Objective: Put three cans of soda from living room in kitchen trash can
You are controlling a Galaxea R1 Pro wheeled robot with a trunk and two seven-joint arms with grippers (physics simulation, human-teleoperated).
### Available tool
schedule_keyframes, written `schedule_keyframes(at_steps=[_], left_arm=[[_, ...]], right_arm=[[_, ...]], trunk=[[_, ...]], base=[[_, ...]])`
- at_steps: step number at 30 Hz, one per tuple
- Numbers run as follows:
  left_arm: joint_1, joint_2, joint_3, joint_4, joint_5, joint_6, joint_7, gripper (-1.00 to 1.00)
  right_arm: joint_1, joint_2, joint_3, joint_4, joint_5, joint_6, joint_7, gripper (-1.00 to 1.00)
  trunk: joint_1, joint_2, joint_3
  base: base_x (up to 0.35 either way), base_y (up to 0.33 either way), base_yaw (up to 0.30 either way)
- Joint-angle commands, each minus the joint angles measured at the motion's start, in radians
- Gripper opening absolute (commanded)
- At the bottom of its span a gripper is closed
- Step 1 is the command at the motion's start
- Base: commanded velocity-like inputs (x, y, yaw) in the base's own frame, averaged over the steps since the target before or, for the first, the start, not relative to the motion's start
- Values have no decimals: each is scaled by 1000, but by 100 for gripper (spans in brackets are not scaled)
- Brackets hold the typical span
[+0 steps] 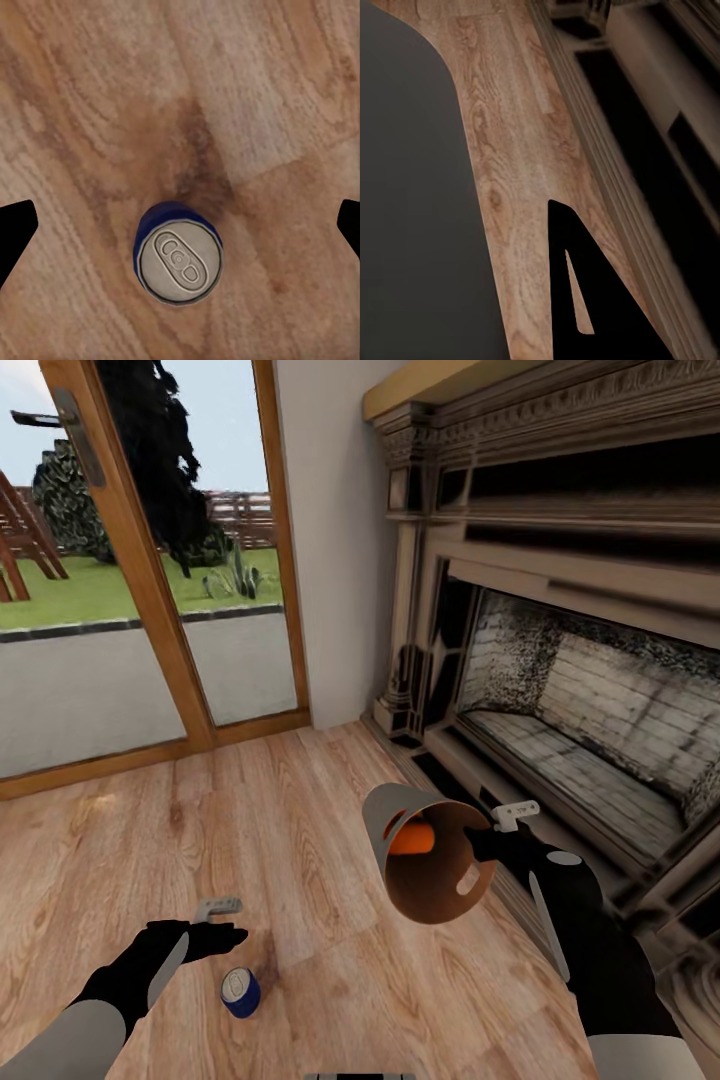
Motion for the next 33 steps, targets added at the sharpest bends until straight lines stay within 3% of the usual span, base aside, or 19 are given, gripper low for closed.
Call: schedule_keyframes(at_steps=[1,24,28,33], left_arm=[[0,0,0,0,0,0,0,100],[1,0,0,0,-1,-4,0,100],[0,0,0,0,-1,-14,0,100],[1,-1,0,0,-1,-16,0,100]], right_arm=[[0,0,0,-1,-11,1,0,-100],[0,1,9,-2,-8,0,2,-100],[-1,1,17,-34,-9,2,2,-100],[-2,1,28,-105,-10,58,2,-100]], trunk=[[0,0,0],[10,-5,-85],[10,-5,-85],[10,-5,-85]], base=[[7,0,0],[1,0,0],[0,0,0],[0,0,0]])
